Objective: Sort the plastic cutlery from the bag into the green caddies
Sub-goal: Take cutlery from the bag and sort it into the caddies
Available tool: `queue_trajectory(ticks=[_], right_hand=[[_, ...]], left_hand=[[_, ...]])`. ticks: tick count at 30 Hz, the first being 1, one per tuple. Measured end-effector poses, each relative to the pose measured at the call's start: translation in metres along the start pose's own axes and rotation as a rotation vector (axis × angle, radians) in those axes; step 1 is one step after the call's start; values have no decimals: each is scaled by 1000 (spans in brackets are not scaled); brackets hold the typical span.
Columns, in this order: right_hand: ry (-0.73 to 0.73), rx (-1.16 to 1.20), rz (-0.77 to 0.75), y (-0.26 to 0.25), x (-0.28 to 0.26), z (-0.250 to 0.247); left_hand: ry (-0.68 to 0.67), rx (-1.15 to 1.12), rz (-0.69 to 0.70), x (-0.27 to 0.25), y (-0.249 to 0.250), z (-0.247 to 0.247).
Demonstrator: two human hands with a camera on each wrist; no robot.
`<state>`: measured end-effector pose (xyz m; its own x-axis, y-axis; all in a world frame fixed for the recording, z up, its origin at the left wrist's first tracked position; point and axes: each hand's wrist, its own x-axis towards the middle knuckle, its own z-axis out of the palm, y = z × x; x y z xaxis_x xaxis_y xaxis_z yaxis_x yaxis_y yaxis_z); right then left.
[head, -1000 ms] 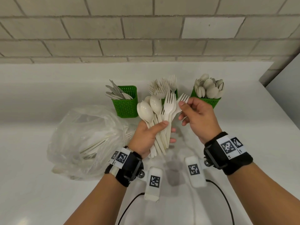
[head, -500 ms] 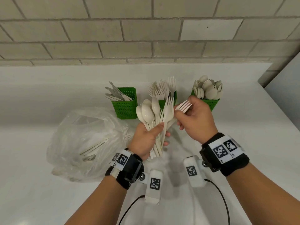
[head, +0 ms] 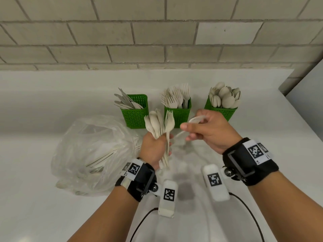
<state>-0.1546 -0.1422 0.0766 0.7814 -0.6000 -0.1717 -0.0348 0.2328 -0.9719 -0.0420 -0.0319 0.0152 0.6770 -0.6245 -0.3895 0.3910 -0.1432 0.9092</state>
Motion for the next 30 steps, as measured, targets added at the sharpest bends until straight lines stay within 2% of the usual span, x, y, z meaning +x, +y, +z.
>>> queue_trajectory(ticks=[3, 8, 10, 12, 15, 18, 22, 24, 30], right_hand=[[-41, -18, 74, 3, -1, 6], [-50, -91, 81, -3, 0, 1], [-5, -148, 42, 1, 2, 3], [107, -216, -40, 8, 7, 4], [235, -187, -94, 16, 15, -3], [234, -130, -47, 17, 19, -11], [191, -209, -36, 20, 19, -12], [205, -211, -87, 16, 21, -12], [468, -347, -375, -45, 27, -23]], left_hand=[[21, 142, 143, -1, 0, 6], [87, 234, 285, 2, 0, 7], [47, 285, 349, 2, 1, 5], [-24, 310, 404, -2, 0, 7], [-81, 190, 335, -7, 0, 7], [-194, 109, 306, -8, -1, 2], [-281, 88, 301, -7, -6, -3], [-245, 54, 280, -4, -8, -4], [-48, -71, 154, 1, -4, -13]])
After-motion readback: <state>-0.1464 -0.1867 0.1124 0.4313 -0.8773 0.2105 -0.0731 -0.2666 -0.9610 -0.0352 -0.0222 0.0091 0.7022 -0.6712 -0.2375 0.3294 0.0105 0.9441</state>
